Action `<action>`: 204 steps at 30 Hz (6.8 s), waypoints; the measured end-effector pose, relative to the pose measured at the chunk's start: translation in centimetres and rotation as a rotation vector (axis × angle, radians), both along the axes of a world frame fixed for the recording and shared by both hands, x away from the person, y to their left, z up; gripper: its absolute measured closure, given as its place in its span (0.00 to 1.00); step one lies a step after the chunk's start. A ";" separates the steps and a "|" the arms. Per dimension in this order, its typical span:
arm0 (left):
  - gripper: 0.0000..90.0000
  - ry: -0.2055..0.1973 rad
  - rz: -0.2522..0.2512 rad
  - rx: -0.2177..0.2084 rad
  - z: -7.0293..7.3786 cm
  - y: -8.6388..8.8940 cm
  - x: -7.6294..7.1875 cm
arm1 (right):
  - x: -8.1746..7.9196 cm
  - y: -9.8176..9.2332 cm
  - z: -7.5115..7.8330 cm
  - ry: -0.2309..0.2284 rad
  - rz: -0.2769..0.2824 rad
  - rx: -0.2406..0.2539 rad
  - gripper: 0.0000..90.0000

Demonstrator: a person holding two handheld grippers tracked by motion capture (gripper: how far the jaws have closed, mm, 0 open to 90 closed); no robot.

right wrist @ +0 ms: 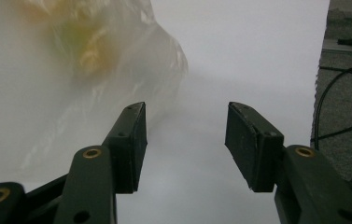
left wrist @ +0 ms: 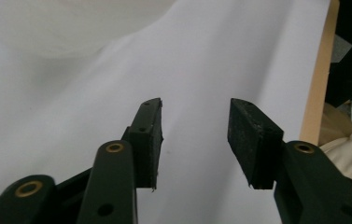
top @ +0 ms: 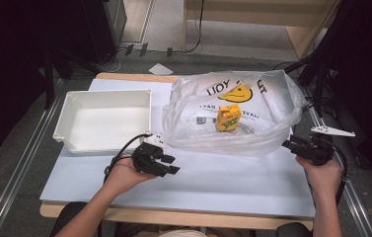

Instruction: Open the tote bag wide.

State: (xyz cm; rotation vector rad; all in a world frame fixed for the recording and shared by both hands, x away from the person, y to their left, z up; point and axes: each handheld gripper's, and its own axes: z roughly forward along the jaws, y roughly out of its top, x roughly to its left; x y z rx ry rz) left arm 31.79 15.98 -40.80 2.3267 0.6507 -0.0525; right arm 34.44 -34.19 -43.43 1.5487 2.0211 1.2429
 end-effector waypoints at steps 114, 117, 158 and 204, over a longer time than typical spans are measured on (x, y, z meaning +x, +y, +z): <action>0.99 -0.086 -0.084 -0.039 17.8 -10.4 11.0 | 6.7 13.8 22.5 -0.135 0.483 -0.136 1.00; 0.99 -0.094 -0.075 -0.031 17.6 -10.3 11.1 | 7.2 13.9 21.9 -0.122 0.480 -0.151 1.00; 0.99 -0.156 0.066 0.027 13.2 -10.1 14.3 | 9.0 12.6 16.1 -0.086 0.436 -0.199 1.00; 0.99 -0.150 0.218 0.001 7.4 -9.8 17.7 | 11.8 12.7 9.1 -0.074 0.313 -0.153 0.99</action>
